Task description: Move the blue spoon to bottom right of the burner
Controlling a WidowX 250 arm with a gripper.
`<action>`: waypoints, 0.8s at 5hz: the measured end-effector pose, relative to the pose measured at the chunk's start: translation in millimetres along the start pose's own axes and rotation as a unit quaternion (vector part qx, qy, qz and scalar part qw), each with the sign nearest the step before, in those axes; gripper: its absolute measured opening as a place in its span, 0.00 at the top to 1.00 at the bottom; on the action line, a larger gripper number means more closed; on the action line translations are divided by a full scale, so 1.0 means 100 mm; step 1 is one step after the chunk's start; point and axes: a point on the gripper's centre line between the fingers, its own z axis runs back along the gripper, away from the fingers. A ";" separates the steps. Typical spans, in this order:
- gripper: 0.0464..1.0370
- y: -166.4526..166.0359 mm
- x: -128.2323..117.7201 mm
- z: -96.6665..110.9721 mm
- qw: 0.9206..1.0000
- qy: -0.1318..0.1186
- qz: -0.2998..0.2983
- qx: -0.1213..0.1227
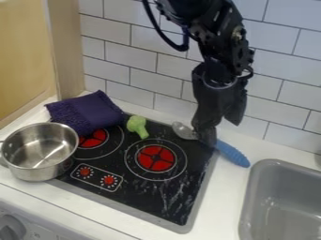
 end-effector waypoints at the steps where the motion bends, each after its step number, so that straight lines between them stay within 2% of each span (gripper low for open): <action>1: 0.04 0.00 0.01 -0.11 1.000 -0.001 0.010 0.015; 2: 0.04 0.00 0.04 -0.22 0.999 -0.009 0.017 0.038; 3: 0.04 -0.06 0.04 -0.27 0.997 -0.023 0.010 0.077; 4: 0.04 -0.07 -0.03 -0.31 0.997 -0.007 0.006 0.075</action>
